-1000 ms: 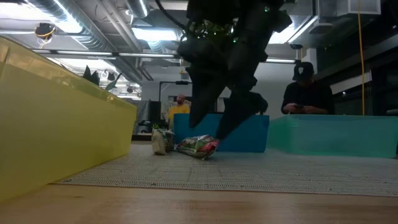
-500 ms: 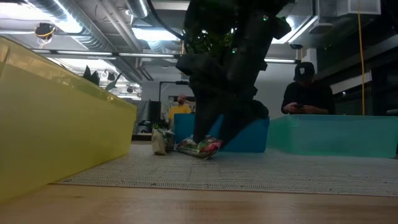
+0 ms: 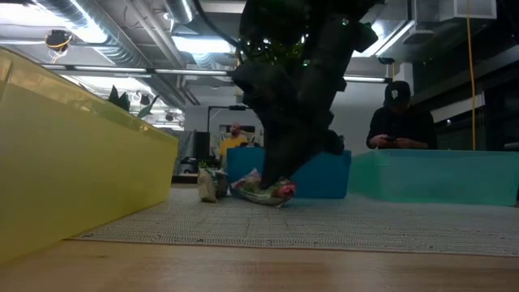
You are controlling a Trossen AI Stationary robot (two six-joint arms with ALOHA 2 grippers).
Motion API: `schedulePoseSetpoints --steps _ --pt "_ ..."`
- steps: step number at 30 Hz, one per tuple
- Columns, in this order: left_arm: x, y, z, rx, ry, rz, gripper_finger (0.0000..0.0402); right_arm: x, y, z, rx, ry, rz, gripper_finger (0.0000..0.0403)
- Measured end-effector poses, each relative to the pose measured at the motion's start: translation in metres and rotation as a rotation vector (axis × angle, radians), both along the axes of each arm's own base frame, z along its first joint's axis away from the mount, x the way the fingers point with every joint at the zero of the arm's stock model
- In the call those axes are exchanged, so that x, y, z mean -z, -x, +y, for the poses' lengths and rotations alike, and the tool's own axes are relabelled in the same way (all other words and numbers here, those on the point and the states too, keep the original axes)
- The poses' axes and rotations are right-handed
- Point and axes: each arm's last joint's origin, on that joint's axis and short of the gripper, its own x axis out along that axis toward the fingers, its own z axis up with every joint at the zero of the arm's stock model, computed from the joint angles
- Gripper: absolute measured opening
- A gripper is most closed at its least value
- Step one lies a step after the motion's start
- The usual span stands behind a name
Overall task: Pick and place Granola Bars by type
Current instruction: Put the red granola bar into the green bin
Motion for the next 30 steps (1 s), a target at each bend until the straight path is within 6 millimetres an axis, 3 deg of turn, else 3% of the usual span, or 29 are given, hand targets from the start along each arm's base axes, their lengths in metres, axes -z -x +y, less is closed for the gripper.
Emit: schedulePoseSetpoints --steps 7,16,30 --pt "0.000 0.000 0.000 0.002 0.001 0.002 0.0145 -0.014 0.004 0.018 -0.121 0.006 0.045 0.0022" --pt "0.000 0.000 0.000 0.005 -0.006 0.002 0.0144 -0.053 0.004 0.045 -0.228 0.182 0.077 0.0017" --pt "0.000 0.000 0.000 0.007 -0.008 0.002 0.0144 -0.174 0.002 0.052 -0.262 0.457 -0.056 0.0015"
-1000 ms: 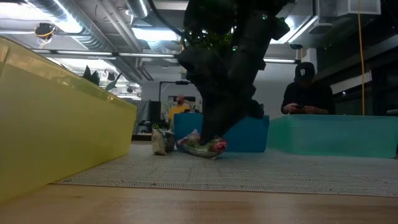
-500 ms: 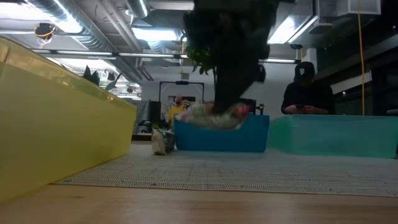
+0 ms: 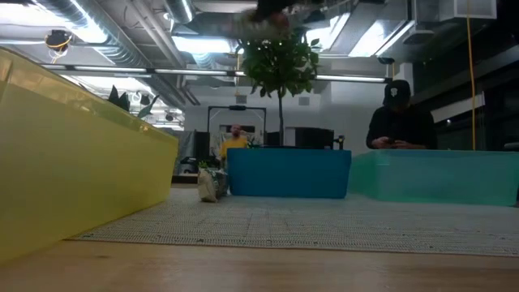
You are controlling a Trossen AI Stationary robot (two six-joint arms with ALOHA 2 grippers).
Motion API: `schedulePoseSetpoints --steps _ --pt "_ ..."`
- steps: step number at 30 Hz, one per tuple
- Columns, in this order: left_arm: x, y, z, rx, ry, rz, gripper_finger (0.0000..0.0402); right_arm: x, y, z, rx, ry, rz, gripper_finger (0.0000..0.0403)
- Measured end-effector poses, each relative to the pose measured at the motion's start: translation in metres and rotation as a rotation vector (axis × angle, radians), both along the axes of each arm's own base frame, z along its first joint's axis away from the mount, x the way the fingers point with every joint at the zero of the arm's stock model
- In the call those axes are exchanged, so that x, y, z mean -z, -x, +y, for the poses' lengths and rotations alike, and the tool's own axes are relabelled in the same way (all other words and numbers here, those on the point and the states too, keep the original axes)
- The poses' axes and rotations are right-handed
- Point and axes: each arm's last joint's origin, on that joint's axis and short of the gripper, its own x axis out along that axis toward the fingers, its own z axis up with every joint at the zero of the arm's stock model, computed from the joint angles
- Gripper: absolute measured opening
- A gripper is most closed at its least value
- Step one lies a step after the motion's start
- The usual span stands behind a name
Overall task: Pick and place Granola Bars by type
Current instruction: Put the red granola bar into the green bin
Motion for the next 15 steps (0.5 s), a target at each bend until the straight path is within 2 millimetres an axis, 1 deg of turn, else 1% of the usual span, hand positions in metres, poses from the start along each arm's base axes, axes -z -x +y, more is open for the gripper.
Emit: schedulePoseSetpoints --steps 3,8,12,15 --pt "0.000 0.000 0.000 0.000 0.000 0.000 0.0143 -0.013 0.001 -0.001 -0.012 0.018 -0.024 0.0019" --pt "0.000 0.000 0.000 0.000 0.000 0.000 0.0145 -0.020 0.009 -0.004 0.006 0.040 0.025 0.0027" --pt "0.000 0.000 0.000 0.000 0.000 0.000 0.0143 -0.020 0.022 -0.008 0.032 0.092 0.139 0.0016" --pt "0.000 0.000 0.000 -0.001 0.000 0.000 0.0145 -0.027 0.037 -0.012 0.060 0.142 0.192 0.0012"
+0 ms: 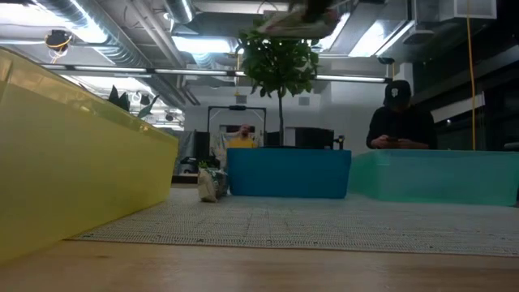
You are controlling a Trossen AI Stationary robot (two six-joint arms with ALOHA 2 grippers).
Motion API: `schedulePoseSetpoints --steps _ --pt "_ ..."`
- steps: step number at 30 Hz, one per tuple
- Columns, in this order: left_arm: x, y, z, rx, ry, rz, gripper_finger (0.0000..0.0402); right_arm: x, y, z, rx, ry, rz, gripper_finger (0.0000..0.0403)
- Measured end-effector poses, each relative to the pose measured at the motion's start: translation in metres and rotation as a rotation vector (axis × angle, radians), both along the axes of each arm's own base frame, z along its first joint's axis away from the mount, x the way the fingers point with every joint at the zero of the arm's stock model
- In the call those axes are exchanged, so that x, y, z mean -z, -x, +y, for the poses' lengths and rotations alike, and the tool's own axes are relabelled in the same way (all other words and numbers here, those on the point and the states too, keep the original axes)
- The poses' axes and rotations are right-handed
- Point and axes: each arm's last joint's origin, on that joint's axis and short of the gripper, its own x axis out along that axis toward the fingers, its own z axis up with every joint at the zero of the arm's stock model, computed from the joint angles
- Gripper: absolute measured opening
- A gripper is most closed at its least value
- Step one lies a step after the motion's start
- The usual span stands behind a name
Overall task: Pick and place Granola Bars by type
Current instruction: Put the red granola bar into the green bin
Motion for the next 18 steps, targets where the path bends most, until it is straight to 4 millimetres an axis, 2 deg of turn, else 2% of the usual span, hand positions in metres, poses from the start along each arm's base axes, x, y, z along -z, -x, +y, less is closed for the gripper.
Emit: schedulePoseSetpoints --steps 2,6,10,14,18 --pt "0.000 0.000 0.000 0.000 0.000 0.000 0.0145 -0.010 0.012 -0.003 0.021 0.031 -0.001 0.0016" --pt "0.000 0.000 0.000 -0.001 -0.001 -0.001 0.0144 -0.041 0.037 -0.011 0.036 0.056 -0.118 0.0026" --pt "0.000 0.000 0.000 -0.008 -0.011 -0.009 0.0145 -0.065 0.074 -0.026 0.063 0.060 -0.191 0.0017" --pt "0.000 -0.001 0.000 -0.014 -0.020 -0.014 0.0144 -0.077 0.119 -0.043 0.118 0.041 -0.255 0.0011" --pt "0.000 -0.001 0.001 -0.021 -0.028 -0.022 0.0144 -0.076 0.157 -0.057 0.225 -0.016 -0.323 0.0027"
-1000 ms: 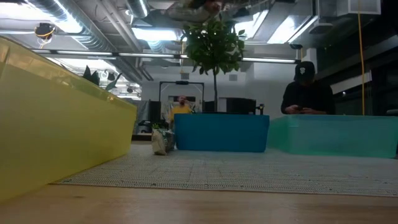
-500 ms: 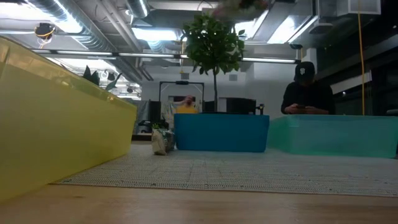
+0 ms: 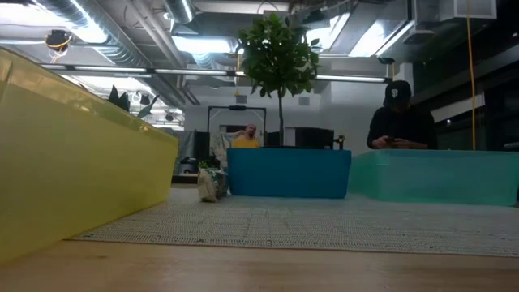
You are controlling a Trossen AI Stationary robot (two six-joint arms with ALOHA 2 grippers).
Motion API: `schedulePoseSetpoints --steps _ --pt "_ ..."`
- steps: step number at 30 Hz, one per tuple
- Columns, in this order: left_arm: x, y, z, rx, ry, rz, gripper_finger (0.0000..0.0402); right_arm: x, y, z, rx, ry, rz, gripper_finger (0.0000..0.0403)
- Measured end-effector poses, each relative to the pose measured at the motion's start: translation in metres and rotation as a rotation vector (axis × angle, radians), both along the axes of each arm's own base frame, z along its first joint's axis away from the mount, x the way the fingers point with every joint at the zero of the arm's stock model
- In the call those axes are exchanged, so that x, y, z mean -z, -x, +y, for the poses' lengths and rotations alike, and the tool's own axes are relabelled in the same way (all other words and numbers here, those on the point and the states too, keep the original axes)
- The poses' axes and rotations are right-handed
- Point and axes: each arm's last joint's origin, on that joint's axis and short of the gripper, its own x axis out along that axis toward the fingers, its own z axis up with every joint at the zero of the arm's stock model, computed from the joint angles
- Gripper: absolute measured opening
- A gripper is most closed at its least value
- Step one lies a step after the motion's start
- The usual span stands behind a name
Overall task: Pick and place Granola Bars by type
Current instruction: Put the red granola bar into the green bin
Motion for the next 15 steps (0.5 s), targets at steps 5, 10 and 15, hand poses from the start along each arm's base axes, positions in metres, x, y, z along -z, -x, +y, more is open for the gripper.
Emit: schedulePoseSetpoints --steps 5,10,15 --pt "0.000 0.000 0.000 -0.026 0.004 -0.017 0.0145 0.009 0.032 -0.011 0.100 -0.090 -0.056 0.0027" --pt "0.000 -0.001 0.000 -0.052 0.018 -0.027 0.0144 0.010 0.048 -0.022 0.131 -0.135 -0.073 0.0013" --pt "0.001 -0.002 0.000 -0.091 0.022 -0.050 0.0145 0.007 0.056 -0.035 0.127 -0.121 -0.056 0.0019"
